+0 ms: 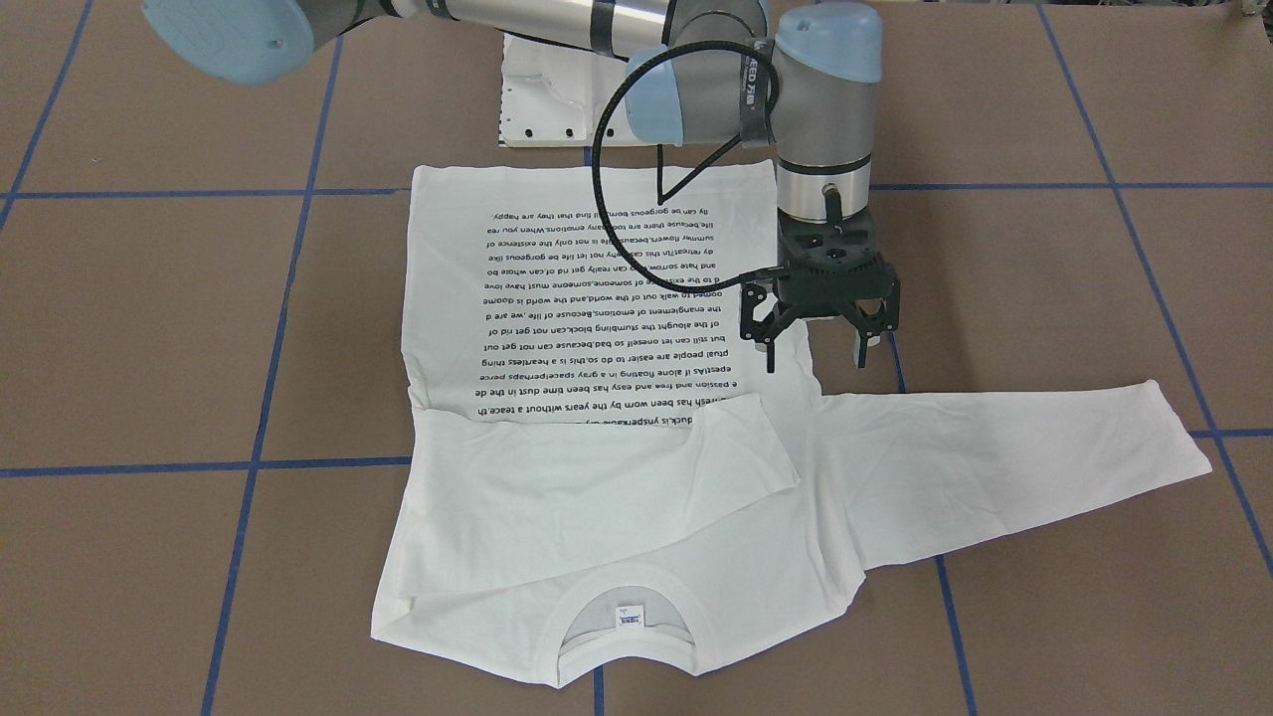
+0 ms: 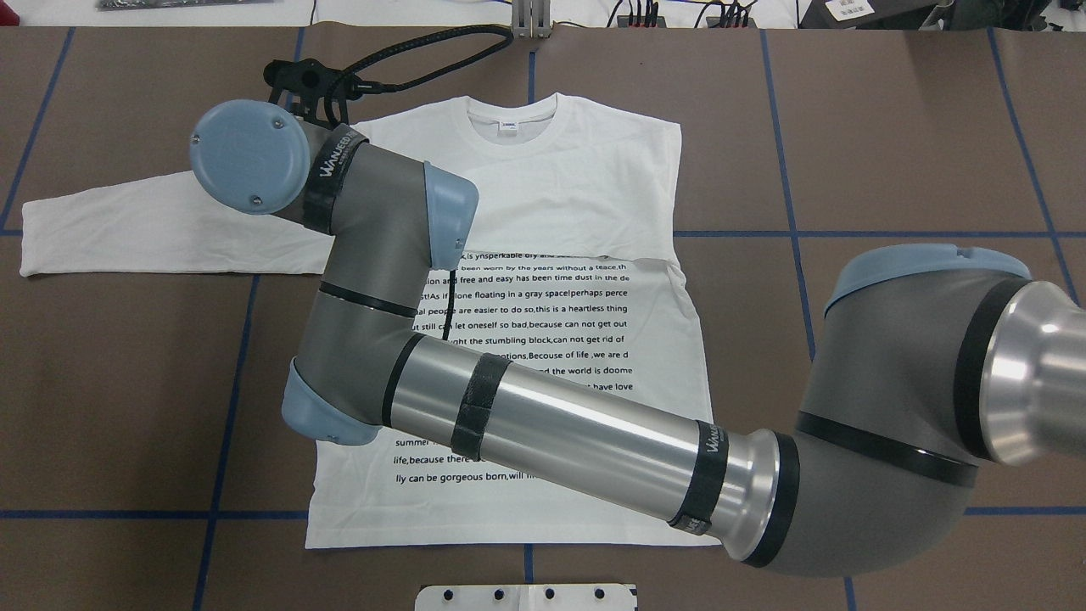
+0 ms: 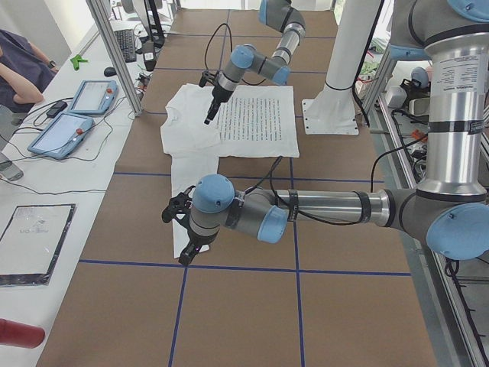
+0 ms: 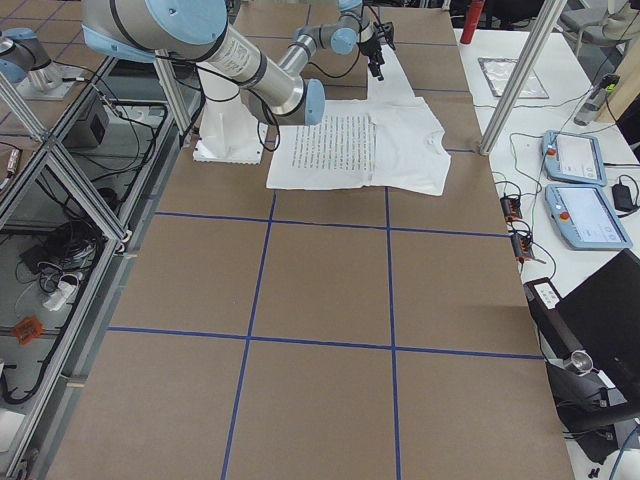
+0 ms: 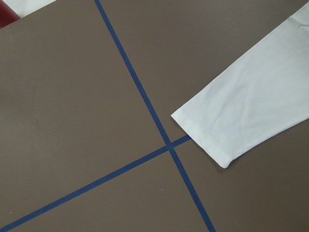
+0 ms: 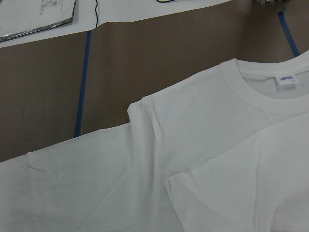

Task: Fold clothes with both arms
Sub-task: 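Carry the sleeve with the right gripper across the shirt body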

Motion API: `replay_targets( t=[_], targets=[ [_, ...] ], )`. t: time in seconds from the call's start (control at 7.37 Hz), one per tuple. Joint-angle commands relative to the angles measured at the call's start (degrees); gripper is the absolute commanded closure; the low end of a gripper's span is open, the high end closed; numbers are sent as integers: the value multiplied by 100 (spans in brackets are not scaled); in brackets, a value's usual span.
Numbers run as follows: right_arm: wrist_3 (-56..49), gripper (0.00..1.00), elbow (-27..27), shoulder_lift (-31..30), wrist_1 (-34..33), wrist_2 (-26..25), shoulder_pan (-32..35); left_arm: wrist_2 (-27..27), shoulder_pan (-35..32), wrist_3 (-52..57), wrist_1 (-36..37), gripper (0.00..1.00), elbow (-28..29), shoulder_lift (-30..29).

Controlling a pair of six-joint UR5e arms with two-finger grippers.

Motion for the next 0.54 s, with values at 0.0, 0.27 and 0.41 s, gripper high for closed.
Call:
replay_targets(
  t=[0.0,0.27,0.41],
  targets=[
    [-144,1,114,-246,-508,1373,716,-222,52,-28,-260,0,411,-289],
    [-1370,1,1118,-1034,-1392,2134,1394,-347,113,-54,-1310,0,939,-326],
    [-2316,1,1969,-1683,-2016,2485,1727,-338,279,-254,-1394,0,1115,-334]
  ],
)
